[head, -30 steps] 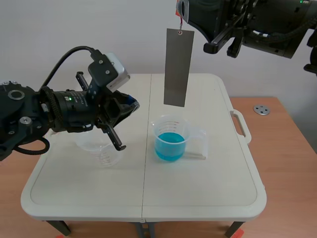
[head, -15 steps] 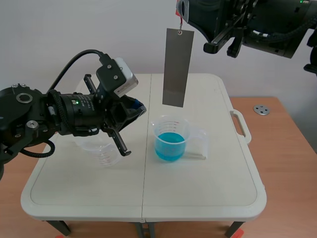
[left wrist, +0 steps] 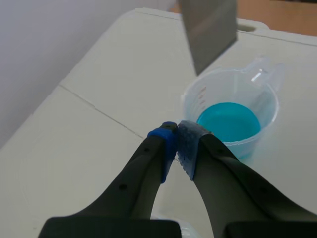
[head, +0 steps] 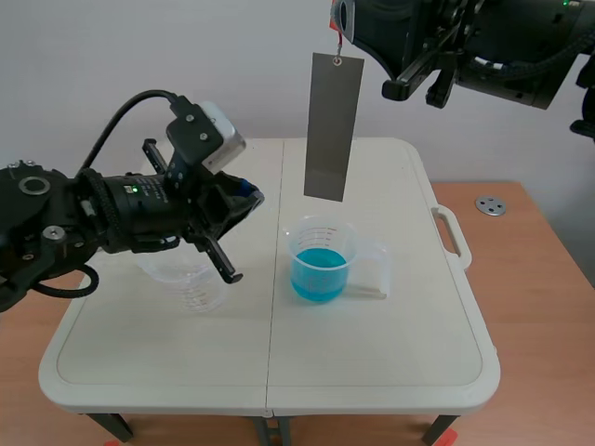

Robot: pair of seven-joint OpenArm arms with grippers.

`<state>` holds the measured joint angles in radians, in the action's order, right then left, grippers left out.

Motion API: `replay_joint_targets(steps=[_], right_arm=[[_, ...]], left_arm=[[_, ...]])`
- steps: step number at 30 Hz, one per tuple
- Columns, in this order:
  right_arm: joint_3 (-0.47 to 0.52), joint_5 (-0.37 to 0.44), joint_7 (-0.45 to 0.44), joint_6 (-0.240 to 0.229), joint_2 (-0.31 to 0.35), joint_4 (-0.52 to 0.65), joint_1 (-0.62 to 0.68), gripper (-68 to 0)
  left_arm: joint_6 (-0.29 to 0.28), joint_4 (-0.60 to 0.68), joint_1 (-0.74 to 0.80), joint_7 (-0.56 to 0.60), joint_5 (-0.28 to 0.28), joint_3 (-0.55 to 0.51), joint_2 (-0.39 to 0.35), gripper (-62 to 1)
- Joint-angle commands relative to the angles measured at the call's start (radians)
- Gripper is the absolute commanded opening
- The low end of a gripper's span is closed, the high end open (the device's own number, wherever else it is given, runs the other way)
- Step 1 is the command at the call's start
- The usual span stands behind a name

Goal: Hold the metal plate by the orange handle, dip it into the blue solution, take it out and point at it, then put the plate back in the beaker on the left.
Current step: 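Point at the plate with the left hand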

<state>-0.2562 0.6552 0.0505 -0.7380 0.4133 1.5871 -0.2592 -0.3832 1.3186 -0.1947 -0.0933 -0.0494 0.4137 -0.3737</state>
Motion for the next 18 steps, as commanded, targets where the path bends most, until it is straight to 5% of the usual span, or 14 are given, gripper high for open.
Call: replay_joint_targets(steps=[1, 11, 18], right_arm=[[0.011, 0.011, -0.017, -0.008, 0.013, 0.018, -0.012, -66.0], [0.011, 0.004, -0.009, -0.008, 0.006, 0.015, 0.01, -66.0], [0.008, -0.004, -0.008, -0.008, -0.01, -0.018, 0.016, -66.0]], left_arm=[[0.023, 0.065, 0.051, 0.018, -0.035, -0.058, -0.047, -56.8], [0.059, 0.255, 0.447, 0.133, -0.177, -0.344, -0.244, -56.8], [0.06, 0.288, 0.74, 0.215, -0.198, -0.561, -0.275, -56.8]])
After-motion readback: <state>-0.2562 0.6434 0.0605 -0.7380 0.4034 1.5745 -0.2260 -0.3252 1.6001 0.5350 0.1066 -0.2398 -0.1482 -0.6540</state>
